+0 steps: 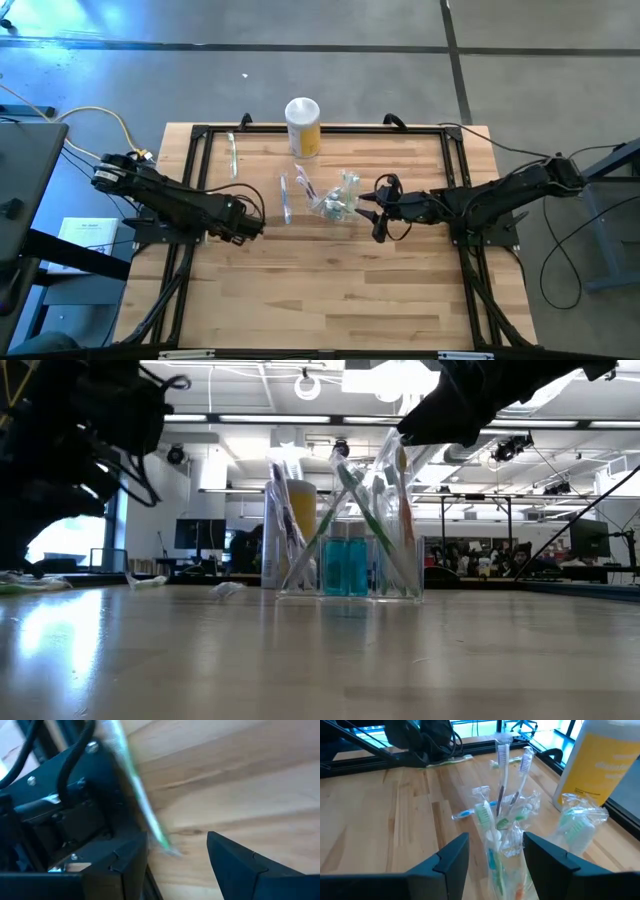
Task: Pick & Place toothbrushing station
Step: Put the orange toothbrush into the right section of the transparent organizer
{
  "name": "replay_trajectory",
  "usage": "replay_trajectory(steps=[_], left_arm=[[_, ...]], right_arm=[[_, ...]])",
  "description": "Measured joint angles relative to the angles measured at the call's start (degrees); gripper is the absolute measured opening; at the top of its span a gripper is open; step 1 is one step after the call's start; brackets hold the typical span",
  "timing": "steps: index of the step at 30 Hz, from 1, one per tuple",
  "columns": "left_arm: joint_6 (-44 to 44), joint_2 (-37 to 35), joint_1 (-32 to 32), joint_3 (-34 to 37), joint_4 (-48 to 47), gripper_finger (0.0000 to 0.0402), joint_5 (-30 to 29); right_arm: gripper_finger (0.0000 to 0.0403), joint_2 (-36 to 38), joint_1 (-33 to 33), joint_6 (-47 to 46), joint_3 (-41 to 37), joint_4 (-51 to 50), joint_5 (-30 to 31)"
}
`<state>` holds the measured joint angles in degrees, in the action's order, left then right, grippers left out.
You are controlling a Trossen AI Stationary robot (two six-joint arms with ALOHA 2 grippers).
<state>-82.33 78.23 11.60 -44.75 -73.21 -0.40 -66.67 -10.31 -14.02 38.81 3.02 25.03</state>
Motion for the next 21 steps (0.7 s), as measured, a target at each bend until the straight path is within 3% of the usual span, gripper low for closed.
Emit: replay_trajectory(steps=[21], left_arm=[[-5.9,4.8,-2.5,7.2,8.8,0.0196,-1.2]], right_arm=[[0.0176,0.0,0.0,0.8,0.0,1.1,-1.0]])
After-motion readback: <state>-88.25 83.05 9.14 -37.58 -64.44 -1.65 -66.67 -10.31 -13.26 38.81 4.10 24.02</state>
